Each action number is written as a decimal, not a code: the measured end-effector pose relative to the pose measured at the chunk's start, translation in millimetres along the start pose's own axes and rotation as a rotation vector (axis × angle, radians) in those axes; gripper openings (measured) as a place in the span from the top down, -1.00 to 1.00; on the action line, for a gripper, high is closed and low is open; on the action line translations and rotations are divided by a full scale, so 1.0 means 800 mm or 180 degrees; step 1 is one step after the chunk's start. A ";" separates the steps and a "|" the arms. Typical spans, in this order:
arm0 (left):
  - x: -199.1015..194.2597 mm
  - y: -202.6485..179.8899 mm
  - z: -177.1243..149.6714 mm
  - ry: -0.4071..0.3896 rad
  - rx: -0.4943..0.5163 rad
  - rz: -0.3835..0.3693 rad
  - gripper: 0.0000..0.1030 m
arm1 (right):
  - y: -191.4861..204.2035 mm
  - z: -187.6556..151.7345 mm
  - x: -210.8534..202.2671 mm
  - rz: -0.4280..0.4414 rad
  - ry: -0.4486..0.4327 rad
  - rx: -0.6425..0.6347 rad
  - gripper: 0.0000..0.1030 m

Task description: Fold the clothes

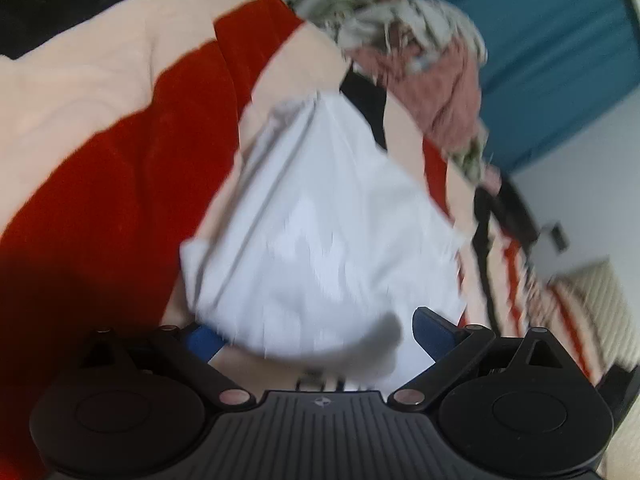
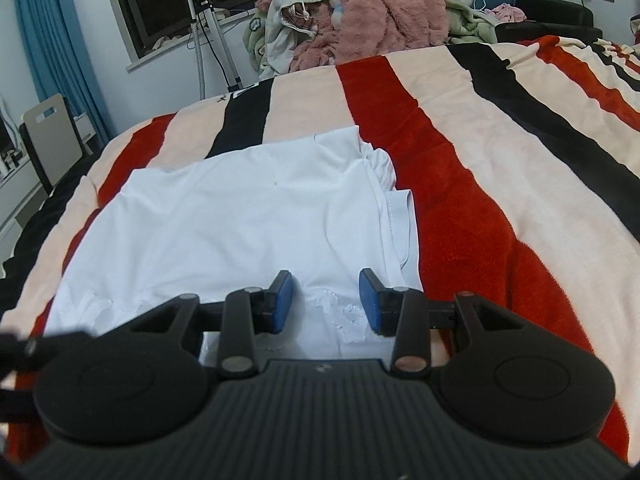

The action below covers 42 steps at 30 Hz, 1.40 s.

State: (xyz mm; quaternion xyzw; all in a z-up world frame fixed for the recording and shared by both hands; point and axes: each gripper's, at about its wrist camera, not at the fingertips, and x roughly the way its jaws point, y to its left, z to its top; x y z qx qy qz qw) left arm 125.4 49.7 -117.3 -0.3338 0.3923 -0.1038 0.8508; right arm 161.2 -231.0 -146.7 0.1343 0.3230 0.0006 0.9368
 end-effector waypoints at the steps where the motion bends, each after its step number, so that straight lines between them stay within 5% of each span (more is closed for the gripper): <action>1: -0.003 0.003 0.001 -0.0069 -0.0051 -0.0048 -0.81 | 0.000 0.000 -0.001 -0.0002 -0.0001 -0.0004 0.24; 7: -0.008 0.025 0.012 -0.0286 -0.0285 -0.0080 0.12 | 0.001 0.000 -0.004 -0.0002 -0.0018 0.0047 0.24; 11: -0.004 0.042 0.022 -0.0265 -0.0517 -0.0130 0.39 | -0.007 0.006 -0.013 0.0147 0.0008 0.0298 0.08; 15: -0.005 0.043 0.023 -0.0296 -0.0550 -0.0169 0.48 | -0.030 0.010 -0.038 0.0663 0.0015 0.1150 -0.65; 21: -0.005 0.042 0.025 -0.0336 -0.0635 -0.0224 0.55 | -0.045 -0.032 -0.054 0.1623 0.0529 0.2445 -0.65; 27: -0.008 0.045 0.023 -0.0426 -0.0802 -0.0426 0.61 | -0.036 -0.068 -0.009 0.1840 0.1070 0.2878 -0.64; 29: -0.008 0.047 0.024 -0.0437 -0.0876 -0.0476 0.63 | -0.047 -0.074 0.003 0.1876 0.0967 0.3234 -0.65; 36: -0.003 0.051 0.026 -0.0441 -0.1040 -0.0573 0.66 | -0.082 -0.082 -0.006 0.1439 0.0393 0.3633 -0.11; 40: -0.008 0.050 0.025 -0.0463 -0.1026 -0.0597 0.67 | -0.096 -0.085 -0.009 0.1308 0.0206 0.3741 -0.04; 42: -0.010 0.049 0.024 -0.0465 -0.1007 -0.0600 0.67 | -0.096 -0.085 -0.009 0.1242 0.0210 0.3691 0.31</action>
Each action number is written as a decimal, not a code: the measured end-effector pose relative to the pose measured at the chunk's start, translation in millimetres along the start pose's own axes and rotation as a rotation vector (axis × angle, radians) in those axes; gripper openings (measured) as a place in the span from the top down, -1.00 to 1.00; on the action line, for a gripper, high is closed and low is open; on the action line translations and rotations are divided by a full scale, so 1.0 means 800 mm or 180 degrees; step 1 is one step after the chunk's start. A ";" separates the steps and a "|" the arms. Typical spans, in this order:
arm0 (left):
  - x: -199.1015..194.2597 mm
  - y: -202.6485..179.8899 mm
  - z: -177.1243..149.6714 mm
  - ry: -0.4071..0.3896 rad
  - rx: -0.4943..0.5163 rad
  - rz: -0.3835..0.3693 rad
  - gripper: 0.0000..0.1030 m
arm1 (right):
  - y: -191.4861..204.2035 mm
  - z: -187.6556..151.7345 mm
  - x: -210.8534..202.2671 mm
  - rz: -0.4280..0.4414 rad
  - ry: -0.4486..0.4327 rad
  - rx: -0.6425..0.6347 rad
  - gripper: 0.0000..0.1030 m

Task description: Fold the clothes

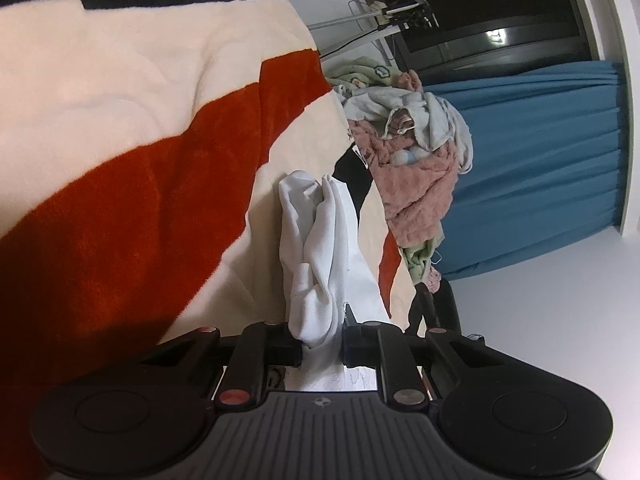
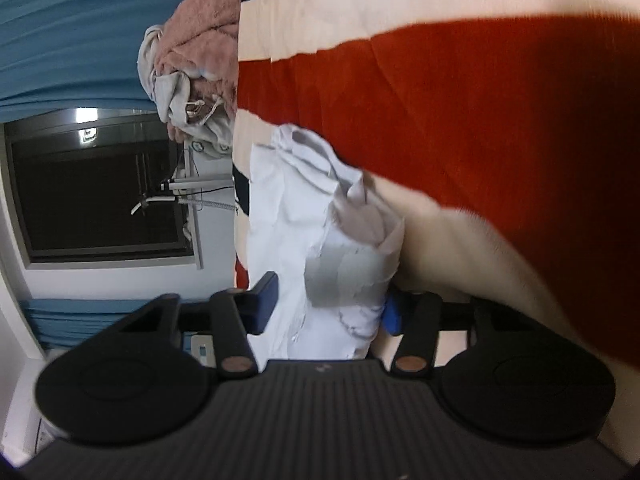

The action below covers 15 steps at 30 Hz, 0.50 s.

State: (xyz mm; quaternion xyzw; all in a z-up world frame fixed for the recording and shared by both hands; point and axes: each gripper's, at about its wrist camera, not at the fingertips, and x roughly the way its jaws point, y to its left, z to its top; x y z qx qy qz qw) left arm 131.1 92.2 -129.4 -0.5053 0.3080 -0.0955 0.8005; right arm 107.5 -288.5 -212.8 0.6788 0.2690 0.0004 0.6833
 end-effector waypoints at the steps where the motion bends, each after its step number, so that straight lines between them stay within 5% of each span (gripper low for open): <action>1: -0.001 0.000 0.000 0.0006 -0.0002 -0.0006 0.67 | 0.002 0.000 -0.001 -0.0063 -0.0011 -0.0079 0.42; 3: -0.006 -0.002 0.000 0.0025 -0.0021 -0.0042 0.68 | 0.005 -0.003 -0.005 -0.0083 -0.0038 -0.0202 0.59; 8: -0.026 -0.024 -0.002 0.0050 -0.0034 -0.0203 0.68 | 0.028 -0.009 -0.043 0.0015 -0.0192 -0.0493 0.65; 15: -0.036 -0.121 -0.013 0.0498 0.0215 -0.0306 0.67 | 0.096 0.007 -0.142 0.0152 -0.0531 -0.0588 0.65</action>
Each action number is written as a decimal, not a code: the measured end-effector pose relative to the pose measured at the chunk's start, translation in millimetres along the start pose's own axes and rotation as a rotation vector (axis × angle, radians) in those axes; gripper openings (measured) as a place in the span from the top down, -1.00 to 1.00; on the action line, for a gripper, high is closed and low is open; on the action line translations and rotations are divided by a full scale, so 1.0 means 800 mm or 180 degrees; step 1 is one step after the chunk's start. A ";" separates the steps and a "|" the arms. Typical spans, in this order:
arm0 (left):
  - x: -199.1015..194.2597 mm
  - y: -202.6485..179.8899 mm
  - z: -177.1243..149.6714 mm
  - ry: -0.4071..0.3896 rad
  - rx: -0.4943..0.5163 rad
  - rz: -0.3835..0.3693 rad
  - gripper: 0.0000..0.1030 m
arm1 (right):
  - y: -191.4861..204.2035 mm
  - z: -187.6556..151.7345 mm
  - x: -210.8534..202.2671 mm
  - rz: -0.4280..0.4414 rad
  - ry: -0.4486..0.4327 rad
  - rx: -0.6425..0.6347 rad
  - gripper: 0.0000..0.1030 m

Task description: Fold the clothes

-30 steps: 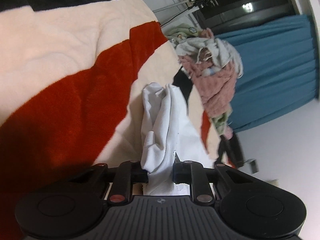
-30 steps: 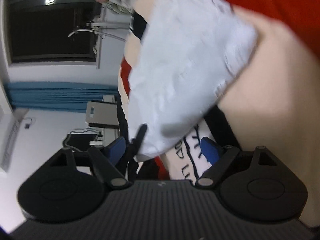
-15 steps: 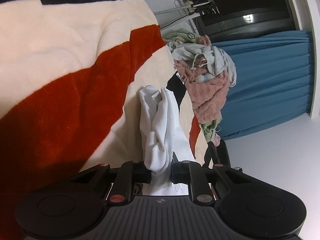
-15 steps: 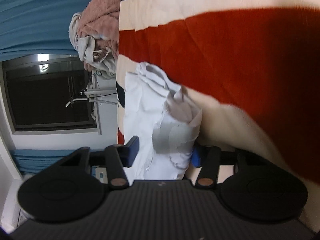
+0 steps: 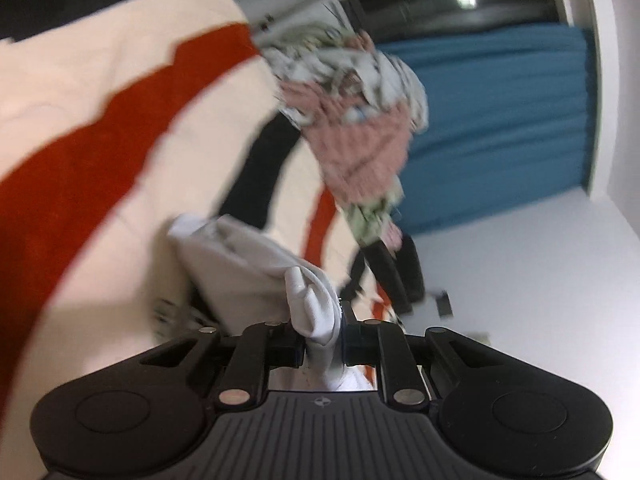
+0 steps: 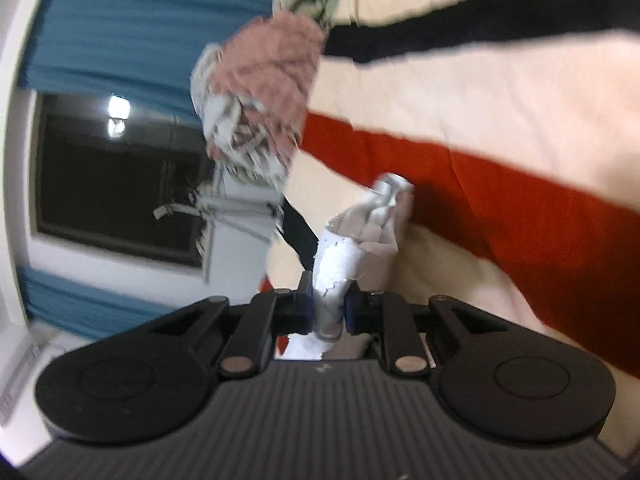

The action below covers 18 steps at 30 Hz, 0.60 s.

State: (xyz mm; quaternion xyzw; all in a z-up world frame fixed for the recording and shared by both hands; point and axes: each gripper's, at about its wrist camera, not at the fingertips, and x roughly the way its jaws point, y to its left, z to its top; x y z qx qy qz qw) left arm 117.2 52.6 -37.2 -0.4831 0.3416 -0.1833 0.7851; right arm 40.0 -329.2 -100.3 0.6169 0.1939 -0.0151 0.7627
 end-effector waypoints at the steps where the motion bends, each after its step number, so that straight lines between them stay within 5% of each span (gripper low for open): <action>1: 0.007 -0.017 -0.001 0.0084 0.0047 -0.0001 0.67 | 0.009 0.012 -0.011 0.0015 -0.0049 -0.0019 0.65; 6: 0.088 -0.105 -0.010 0.0614 0.0250 0.0157 0.67 | 0.036 0.091 -0.043 -0.0040 -0.0258 0.0000 0.65; 11: 0.213 -0.184 -0.018 0.0915 0.0681 0.0324 0.66 | 0.033 0.192 -0.021 -0.0267 -0.0460 -0.0103 0.65; 14: 0.300 -0.225 -0.012 0.0918 0.0926 0.0367 0.67 | 0.036 0.252 0.016 -0.0385 -0.0595 -0.0246 0.65; 18: 0.392 -0.271 0.003 0.0715 0.1108 0.0129 0.66 | 0.062 0.339 0.072 -0.0292 -0.0685 -0.0504 0.65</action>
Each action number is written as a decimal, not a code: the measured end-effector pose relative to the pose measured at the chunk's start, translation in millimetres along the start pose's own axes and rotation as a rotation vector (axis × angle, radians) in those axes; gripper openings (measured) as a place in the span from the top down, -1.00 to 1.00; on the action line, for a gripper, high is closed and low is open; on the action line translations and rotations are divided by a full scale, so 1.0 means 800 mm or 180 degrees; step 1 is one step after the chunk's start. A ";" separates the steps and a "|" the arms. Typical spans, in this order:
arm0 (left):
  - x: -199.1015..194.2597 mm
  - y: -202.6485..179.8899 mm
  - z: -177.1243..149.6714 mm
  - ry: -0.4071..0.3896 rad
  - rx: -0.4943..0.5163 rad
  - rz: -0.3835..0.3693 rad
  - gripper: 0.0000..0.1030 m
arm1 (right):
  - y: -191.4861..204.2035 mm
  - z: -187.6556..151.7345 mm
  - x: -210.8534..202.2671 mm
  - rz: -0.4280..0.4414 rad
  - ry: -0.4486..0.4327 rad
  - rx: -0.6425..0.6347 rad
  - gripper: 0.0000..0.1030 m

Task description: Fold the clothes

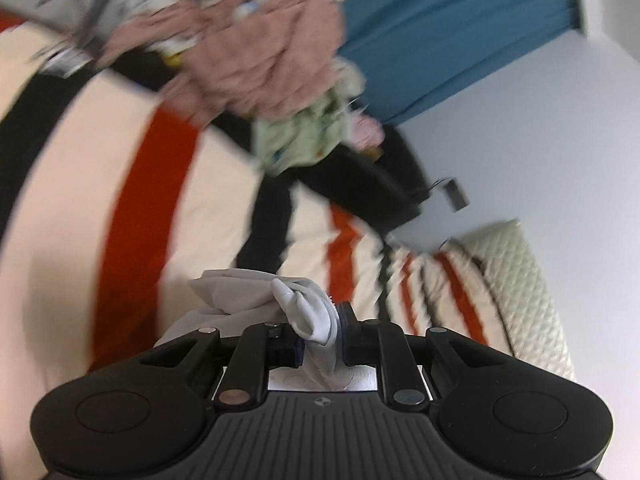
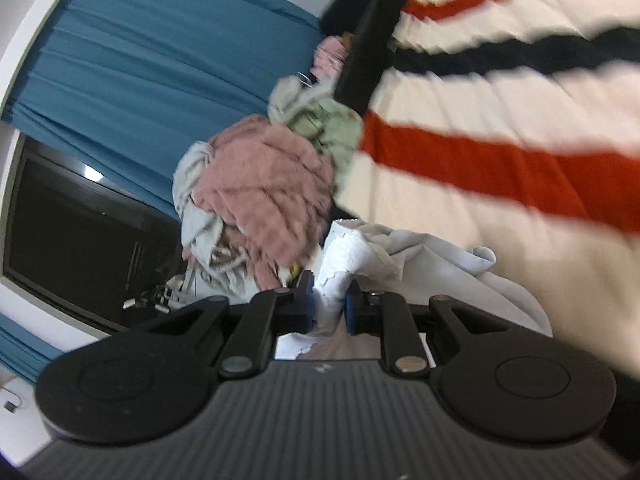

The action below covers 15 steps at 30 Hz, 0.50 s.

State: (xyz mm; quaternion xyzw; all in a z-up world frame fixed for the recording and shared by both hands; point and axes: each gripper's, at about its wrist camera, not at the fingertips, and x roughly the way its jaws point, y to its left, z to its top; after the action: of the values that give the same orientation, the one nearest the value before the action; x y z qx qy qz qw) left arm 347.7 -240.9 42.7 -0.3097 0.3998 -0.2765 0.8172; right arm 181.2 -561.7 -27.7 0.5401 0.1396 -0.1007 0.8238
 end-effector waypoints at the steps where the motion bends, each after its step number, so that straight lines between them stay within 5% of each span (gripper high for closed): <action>1: 0.018 -0.007 0.011 -0.0077 0.0082 -0.0050 0.66 | 0.005 0.017 0.013 0.0049 -0.0028 -0.0060 0.65; 6: 0.105 0.001 0.010 -0.0306 0.0547 -0.0118 0.63 | -0.020 0.037 0.067 0.0018 -0.0207 -0.0336 0.63; 10: 0.151 0.063 -0.038 -0.0063 0.0605 0.0144 0.63 | -0.095 -0.009 0.100 -0.0361 0.0134 -0.0382 0.63; 15: 0.139 0.122 -0.093 0.0027 0.0824 0.0296 0.50 | -0.179 -0.074 0.092 -0.0662 0.0452 -0.0005 0.63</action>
State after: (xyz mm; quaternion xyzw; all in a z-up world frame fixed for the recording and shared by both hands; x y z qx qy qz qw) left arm 365.0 -275.5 -118.0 -0.1817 0.3781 -0.2888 0.8606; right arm 197.9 -565.5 -198.6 0.5278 0.2529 -0.1470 0.7974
